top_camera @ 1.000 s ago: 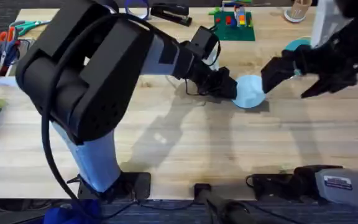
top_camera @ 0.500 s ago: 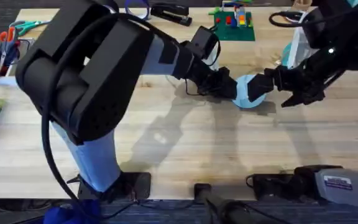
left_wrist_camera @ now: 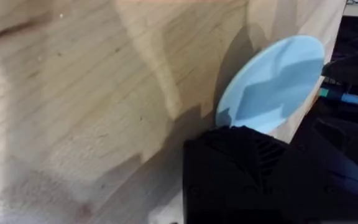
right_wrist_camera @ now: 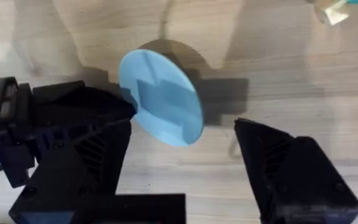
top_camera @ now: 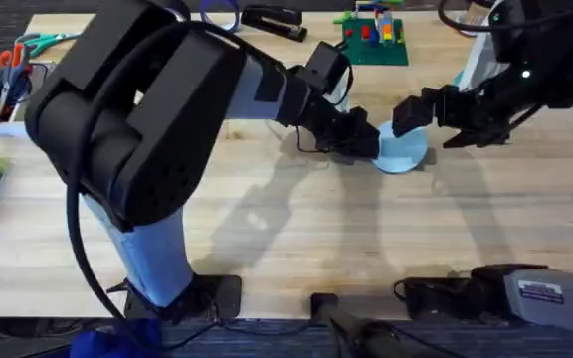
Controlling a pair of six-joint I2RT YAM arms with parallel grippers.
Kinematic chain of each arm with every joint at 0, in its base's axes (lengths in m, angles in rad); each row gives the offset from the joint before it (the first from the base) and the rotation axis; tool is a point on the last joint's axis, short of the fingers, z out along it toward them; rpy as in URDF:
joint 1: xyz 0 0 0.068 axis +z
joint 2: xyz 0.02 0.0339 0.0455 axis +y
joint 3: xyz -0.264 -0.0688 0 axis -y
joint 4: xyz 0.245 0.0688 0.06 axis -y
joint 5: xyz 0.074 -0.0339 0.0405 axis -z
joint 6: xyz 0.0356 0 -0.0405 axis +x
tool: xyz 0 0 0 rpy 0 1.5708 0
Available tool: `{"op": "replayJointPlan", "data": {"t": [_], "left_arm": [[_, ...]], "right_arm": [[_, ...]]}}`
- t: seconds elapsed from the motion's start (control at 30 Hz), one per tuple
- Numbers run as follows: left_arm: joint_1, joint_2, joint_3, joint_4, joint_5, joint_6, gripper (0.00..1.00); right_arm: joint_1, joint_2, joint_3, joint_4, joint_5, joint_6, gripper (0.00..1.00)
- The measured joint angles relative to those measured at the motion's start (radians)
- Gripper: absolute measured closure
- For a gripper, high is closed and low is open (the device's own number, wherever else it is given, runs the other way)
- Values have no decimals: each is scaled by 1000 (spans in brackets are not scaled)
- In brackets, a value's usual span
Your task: Pick up the plates from the table one by one and place each into a slot on the dish rack.
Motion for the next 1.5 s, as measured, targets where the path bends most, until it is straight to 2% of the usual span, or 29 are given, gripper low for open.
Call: {"op": "replayJointPlan", "data": {"t": [0.4, 0.73, 0.9, 1.17, 1.5], "left_arm": [[0, 0, 0, 0, 0, 0, 962], [4, 0, 0, -8, 0, -5, 962], [4, 0, 0, -9, 1, -4, 962], [4, 0, 0, -9, 0, -4, 962], [4, 0, 0, -10, 0, -4, 961]], "right_arm": [[0, 147, 0, 37, -57, 67, 5], [-9, 167, -2, 77, -95, 70, 6], [-64, 167, -2, 81, -131, 70, 6], [-205, 167, -3, 86, -284, -14, 6], [-224, 166, -95, 164, -412, -100, 7]]}}
